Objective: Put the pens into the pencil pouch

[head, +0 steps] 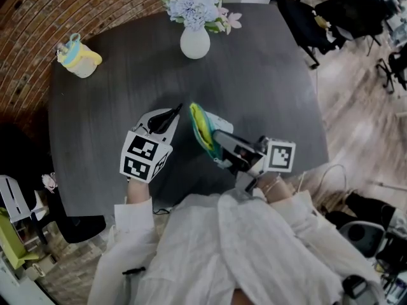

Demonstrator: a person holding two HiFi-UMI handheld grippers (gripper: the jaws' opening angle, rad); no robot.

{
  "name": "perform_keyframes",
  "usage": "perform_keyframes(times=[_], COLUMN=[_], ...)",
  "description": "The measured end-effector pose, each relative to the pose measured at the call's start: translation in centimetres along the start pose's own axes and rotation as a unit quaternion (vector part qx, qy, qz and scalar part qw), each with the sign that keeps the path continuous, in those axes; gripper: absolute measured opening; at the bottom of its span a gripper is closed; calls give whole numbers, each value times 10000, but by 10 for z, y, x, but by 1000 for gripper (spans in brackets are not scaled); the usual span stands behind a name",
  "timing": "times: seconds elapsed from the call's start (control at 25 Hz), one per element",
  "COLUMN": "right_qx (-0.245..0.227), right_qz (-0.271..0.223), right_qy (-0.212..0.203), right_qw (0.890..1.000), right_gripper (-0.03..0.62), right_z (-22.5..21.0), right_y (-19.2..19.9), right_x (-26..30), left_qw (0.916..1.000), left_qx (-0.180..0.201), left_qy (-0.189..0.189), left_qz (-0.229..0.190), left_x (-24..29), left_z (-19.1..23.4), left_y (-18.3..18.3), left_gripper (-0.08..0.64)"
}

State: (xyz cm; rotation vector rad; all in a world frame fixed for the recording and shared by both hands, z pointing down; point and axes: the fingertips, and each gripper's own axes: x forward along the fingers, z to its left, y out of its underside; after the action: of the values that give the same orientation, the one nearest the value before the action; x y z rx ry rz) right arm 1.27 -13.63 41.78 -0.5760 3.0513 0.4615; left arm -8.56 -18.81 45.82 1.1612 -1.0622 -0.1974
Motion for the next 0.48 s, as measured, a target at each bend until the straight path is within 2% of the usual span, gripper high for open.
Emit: perform_keyframes(times=[0.28,0.4,0.48], right_qx=[-17,-34,-37], right_qz=[67,85,98], right_qy=[4,13,-23], right_qw=[10000,10000,9999], right_gripper=[17,17,17], right_z=[-1,0,3], right_y=[4,5,6], right_x=[1,1,2], left_qw=[9934,9874,9803], left_qx=[-150,-262,-384], left_qy=[-279,-233,-252], left_qz=[-1103,-1541,-1921], left_x=[-31,-44,-56], left_z=[-8,-13,-15], left_y=[-49,-69,-83], left_gripper=[40,40,40])
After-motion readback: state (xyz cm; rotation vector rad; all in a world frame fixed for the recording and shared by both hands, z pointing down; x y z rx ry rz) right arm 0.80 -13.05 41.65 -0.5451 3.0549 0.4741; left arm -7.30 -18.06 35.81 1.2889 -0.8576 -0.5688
